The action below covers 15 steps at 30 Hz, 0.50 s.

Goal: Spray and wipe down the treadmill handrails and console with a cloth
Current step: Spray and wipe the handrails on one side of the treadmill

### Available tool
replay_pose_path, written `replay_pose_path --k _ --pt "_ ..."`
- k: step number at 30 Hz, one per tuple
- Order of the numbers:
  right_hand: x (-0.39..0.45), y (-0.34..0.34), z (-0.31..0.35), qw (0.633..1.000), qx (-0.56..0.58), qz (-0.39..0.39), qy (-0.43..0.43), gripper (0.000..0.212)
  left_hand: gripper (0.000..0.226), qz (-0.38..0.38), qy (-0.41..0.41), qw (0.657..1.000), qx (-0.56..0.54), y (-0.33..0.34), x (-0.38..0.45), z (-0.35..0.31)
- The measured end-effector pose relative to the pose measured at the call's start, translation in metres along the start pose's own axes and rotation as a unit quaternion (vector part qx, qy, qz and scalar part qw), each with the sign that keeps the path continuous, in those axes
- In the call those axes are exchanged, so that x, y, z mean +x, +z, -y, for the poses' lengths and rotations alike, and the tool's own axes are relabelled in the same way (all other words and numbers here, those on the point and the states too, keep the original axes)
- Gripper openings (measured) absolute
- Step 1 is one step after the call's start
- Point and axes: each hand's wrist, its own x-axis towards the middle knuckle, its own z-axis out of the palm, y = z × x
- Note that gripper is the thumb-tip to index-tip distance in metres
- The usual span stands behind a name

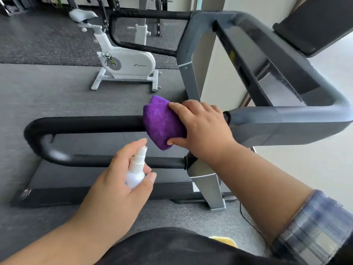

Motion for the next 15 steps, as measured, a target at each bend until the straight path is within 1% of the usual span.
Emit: replay_pose_path --k 4,8,11,15 --pt "-0.011 -0.012 -0.025 0.999 -0.014 0.043 0.020 0.098 0.060 0.005 -0.001 1.000 -0.001 0.010 0.000 -0.008" --pt "-0.005 -0.012 -0.018 0.996 -0.046 0.075 0.017 0.101 0.061 -0.010 -0.007 1.000 0.006 0.012 -0.004 -0.009" --pt "0.010 -0.007 0.000 0.992 -0.089 0.085 -0.002 0.093 0.062 -0.022 -0.021 0.999 0.013 0.013 -0.006 -0.008" --pt "0.040 -0.004 0.022 0.987 -0.038 0.141 -0.060 0.090 0.062 -0.025 -0.024 0.999 0.018 0.020 -0.005 -0.012"
